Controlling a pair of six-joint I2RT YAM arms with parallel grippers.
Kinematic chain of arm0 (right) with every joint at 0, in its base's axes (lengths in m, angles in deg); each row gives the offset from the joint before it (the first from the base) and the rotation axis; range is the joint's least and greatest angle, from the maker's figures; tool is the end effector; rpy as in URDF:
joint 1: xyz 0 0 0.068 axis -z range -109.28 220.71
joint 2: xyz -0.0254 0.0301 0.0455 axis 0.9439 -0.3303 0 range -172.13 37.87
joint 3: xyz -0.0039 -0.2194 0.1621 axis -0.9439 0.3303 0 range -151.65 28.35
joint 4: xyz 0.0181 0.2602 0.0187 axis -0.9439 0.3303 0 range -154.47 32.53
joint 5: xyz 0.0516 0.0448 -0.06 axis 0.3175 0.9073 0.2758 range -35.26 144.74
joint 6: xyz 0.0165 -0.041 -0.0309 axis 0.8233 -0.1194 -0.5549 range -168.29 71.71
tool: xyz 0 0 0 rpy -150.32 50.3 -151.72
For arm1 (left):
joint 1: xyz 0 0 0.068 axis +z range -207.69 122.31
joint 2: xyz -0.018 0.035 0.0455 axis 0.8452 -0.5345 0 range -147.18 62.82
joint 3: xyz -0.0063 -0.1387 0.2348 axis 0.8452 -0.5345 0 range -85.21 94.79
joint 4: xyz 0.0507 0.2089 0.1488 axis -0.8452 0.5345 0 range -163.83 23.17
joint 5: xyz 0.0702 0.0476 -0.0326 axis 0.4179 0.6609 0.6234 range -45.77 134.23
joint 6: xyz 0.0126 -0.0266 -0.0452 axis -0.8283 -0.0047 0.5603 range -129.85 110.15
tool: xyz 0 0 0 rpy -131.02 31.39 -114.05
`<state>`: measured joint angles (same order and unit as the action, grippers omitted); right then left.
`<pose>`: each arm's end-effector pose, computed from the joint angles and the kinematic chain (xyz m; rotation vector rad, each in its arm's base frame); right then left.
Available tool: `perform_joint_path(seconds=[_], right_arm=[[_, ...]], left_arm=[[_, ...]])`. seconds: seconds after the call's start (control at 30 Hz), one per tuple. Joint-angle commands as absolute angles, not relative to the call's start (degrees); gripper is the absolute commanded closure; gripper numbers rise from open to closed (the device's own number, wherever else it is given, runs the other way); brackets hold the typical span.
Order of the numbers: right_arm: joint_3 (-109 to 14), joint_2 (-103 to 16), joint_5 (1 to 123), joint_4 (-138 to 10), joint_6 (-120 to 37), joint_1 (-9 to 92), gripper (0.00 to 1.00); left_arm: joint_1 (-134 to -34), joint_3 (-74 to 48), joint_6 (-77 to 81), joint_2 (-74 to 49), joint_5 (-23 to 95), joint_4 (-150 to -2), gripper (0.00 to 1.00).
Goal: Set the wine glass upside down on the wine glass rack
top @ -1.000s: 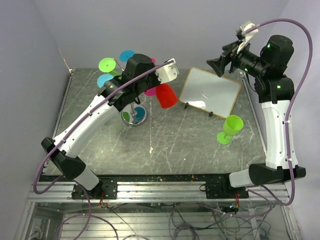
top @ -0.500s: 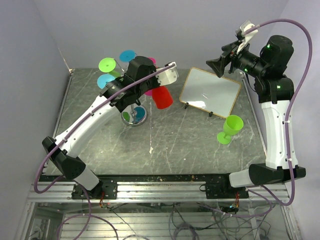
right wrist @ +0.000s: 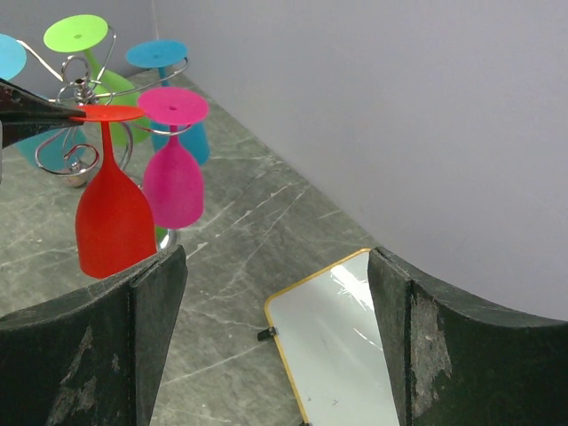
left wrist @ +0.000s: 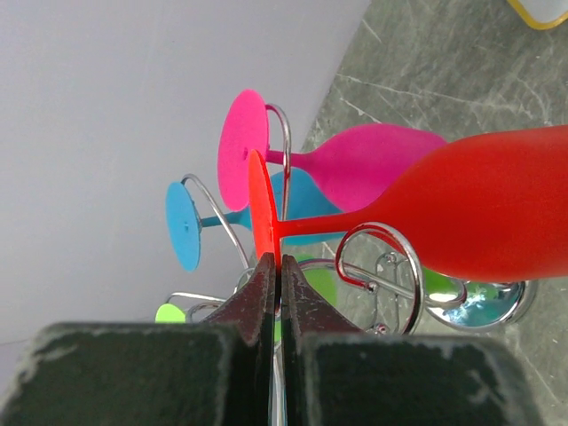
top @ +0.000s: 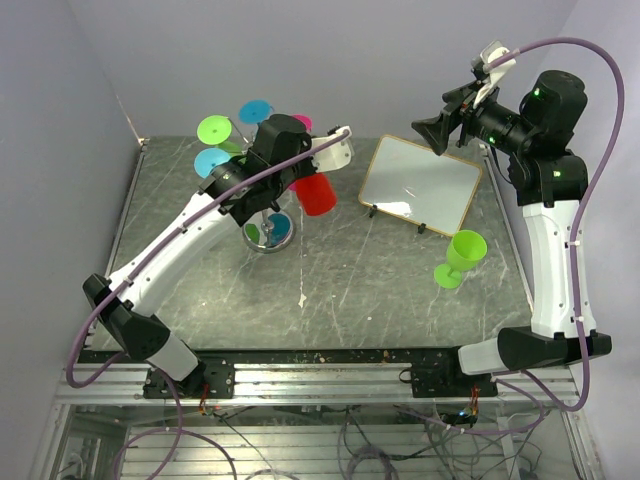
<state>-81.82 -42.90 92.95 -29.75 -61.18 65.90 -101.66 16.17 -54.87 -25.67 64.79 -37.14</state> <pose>0.2605 0.0441 0.5372 -0.7385 1.4897 0.4461 0.2510 -0.2247 0.4472 1.2100 1.5627 0.3676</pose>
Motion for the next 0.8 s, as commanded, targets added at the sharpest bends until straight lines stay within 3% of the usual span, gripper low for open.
perform_joint_path(seconds=[0.0,0.77], right_arm=[[-82.0,-42.8,93.4,-30.7,-61.0,66.3,0.17],[-81.1,-42.9,93.7,-30.9,-61.2,66.4,0.17]], left_arm=[[-102.1,16.2,-56.5,-23.3,67.8,-37.8,0.93],[-102.1,17.0,-58.6,-22.5,64.3,-30.8,0.93]])
